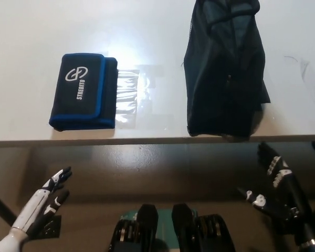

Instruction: Use both hands to pick up the lunch bag on the right hand side and smoothly move it near the note book on the left hand side

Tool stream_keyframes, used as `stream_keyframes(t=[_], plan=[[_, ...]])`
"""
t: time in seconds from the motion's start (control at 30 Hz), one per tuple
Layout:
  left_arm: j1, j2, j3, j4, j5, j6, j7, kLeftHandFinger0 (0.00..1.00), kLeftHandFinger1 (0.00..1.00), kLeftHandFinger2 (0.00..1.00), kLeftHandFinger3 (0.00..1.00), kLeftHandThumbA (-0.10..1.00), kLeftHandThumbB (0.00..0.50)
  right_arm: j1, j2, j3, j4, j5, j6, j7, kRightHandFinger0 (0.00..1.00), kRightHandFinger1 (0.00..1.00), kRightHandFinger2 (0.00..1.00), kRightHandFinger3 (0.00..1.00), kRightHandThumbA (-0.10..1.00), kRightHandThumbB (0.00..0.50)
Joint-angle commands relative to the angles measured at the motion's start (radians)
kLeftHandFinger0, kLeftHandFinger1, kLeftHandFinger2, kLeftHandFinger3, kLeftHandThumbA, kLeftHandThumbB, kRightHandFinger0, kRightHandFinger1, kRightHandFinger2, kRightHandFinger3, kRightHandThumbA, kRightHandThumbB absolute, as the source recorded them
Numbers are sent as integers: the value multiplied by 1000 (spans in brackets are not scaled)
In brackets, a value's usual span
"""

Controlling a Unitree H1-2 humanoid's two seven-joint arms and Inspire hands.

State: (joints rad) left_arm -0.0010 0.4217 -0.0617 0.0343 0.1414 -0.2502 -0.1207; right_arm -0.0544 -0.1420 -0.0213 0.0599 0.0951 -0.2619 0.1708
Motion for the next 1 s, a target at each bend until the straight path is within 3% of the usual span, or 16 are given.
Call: stream_keyframes(t=[0.0,0.47,0.5,0.67,0.8,0.9,0.97], plan=[[1,28,15,-102,-13,-43,-26,1000,1000,1000,1000,1000,274,-11,-5,-34,-91,50,-54,-13,1000,1000,1000,1000,1000,215],[-99,-5,8,-311,-72,103,-81,1000,1000,1000,1000,1000,331,-24,-29,-118,-238,156,-6,-14,1000,1000,1000,1000,997,235],[-110,-9,8,-313,-81,105,-84,1000,1000,1000,1000,1000,323,-30,-31,-122,-235,165,-2,-12,1000,1000,1000,1000,1000,215],[-231,-28,-1,-281,-69,113,-94,1000,1000,1000,1000,1000,267,-91,-35,-154,-224,181,32,-33,1000,1000,1000,1000,1000,258],[-306,-50,-6,-244,-31,124,-84,1000,1000,1000,1000,1000,249,-143,-42,-165,-198,207,57,-30,1000,1000,1000,1000,1000,226],[-352,-65,-9,-222,-27,147,-88,1000,1000,1000,1000,1000,241,-177,-52,-171,-172,218,77,-25,1000,1000,1000,1000,1000,247],[-387,-77,-11,-203,-23,163,-86,1000,1000,1000,1000,1000,224,-205,-58,-178,-154,231,100,-25,1000,1000,1000,1000,1000,229]])
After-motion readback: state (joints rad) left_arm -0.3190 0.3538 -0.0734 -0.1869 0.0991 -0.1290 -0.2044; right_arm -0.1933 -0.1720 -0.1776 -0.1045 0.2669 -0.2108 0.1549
